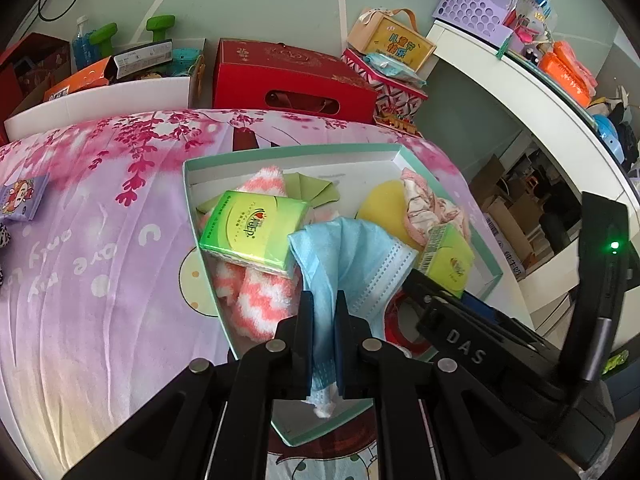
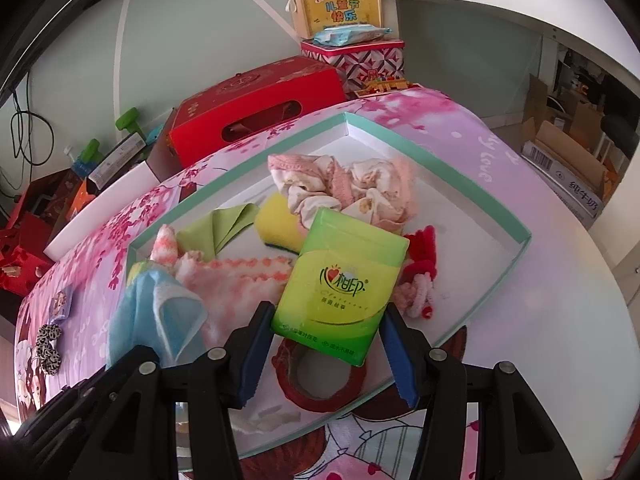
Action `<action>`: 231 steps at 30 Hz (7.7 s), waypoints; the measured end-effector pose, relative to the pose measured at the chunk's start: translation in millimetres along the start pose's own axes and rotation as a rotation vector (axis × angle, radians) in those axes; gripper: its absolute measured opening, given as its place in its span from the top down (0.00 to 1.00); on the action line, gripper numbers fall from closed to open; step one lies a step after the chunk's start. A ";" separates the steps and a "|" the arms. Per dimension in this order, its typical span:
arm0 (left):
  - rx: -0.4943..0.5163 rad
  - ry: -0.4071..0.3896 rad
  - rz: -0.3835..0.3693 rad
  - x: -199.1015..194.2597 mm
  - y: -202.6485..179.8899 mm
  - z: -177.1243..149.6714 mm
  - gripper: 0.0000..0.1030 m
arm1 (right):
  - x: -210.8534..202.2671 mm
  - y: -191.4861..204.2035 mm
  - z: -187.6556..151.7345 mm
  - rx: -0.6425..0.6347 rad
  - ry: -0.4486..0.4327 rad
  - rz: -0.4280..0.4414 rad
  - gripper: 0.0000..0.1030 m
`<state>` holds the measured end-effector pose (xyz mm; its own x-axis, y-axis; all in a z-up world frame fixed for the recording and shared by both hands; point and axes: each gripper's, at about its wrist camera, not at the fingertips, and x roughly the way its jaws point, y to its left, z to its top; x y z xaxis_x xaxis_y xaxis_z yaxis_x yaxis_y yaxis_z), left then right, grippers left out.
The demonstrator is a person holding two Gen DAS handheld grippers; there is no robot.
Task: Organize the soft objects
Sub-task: 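Open both grippers to drop the mask and tissue pack into the tray, then move both open grippers toward the leopard scrunchie and purple wipes packet, then close the left gripper on the leopard scrunchie, then grasp the purple baby-wipes packet with the right gripper while the left gripper holds the scrunchie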
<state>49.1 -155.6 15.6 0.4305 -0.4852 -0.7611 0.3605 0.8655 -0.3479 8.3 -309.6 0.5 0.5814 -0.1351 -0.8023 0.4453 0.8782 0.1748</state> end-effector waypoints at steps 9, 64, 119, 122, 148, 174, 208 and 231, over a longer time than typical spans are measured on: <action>0.004 -0.005 0.021 -10.2 -2.1 2.7 0.58 | -8.8 -4.7 3.4 -0.002 -0.013 -0.034 0.40; -0.340 -0.098 0.444 -89.2 163.6 -4.3 0.12 | -46.1 91.4 0.5 -0.169 -0.111 0.027 0.00; -0.435 -0.166 0.366 -94.9 279.4 -3.3 0.13 | 16.2 265.9 -63.7 -0.434 -0.001 0.164 0.00; -0.426 -0.173 0.375 -92.5 279.9 -1.0 0.26 | 16.7 267.9 -61.6 -0.449 -0.015 0.162 0.00; -0.466 -0.188 0.287 -90.6 292.3 -1.8 0.79 | 23.8 304.8 -61.0 -0.576 -0.030 0.202 0.00; -0.730 -0.358 0.510 -180.2 358.4 -45.1 0.79 | 47.8 396.0 -68.9 -0.680 0.014 0.374 0.00; -0.691 -0.329 0.459 -150.5 366.0 -30.9 0.79 | 99.4 410.3 -50.0 -0.571 0.057 0.299 0.12; -0.659 -0.311 0.459 -148.1 363.8 -27.5 0.79 | 89.9 395.8 -42.6 -0.552 -0.008 0.264 0.71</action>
<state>93.7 234.5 -13.2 0.6578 0.0013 -0.7532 -0.4170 0.8334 -0.3628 207.8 45.3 -26.7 0.6304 0.1174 -0.7673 -0.1314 0.9904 0.0436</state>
